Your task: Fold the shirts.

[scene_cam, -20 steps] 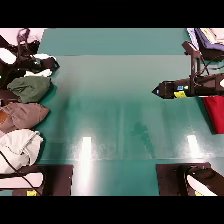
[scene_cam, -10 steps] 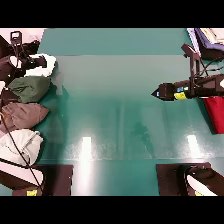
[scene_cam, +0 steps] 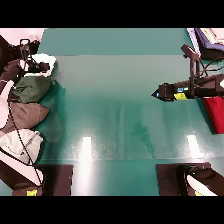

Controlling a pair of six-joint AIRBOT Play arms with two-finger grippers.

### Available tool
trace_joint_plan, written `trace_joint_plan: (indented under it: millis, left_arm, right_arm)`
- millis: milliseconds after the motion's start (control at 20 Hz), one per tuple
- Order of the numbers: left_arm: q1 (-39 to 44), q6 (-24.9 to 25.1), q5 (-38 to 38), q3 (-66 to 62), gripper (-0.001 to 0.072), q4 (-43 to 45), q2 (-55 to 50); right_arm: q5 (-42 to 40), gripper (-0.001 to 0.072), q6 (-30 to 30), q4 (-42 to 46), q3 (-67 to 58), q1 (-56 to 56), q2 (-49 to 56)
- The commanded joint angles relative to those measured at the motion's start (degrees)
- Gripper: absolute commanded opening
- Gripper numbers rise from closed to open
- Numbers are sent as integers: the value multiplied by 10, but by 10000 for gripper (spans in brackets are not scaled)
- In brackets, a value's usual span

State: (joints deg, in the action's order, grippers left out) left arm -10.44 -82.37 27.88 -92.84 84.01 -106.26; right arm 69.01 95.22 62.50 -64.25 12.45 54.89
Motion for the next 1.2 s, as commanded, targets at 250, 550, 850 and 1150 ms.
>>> trace_joint_plan:
  millis: [250,550,850,1150]
  left_arm:
    - [3,-1,194,-198,29,-61,-6]
    - [30,118,278,-292,29,-306,124]
    - [135,155,414,-292,29,-476,292]
    - [307,153,486,-213,29,-472,337]
  right_arm:
    - [-38,16,0,0,-1,0,-2]
    - [-168,15,0,1,-19,-24,-95]
    - [-119,15,-2,1,-150,-180,-138]
    - [-27,15,-20,0,-220,-288,-138]
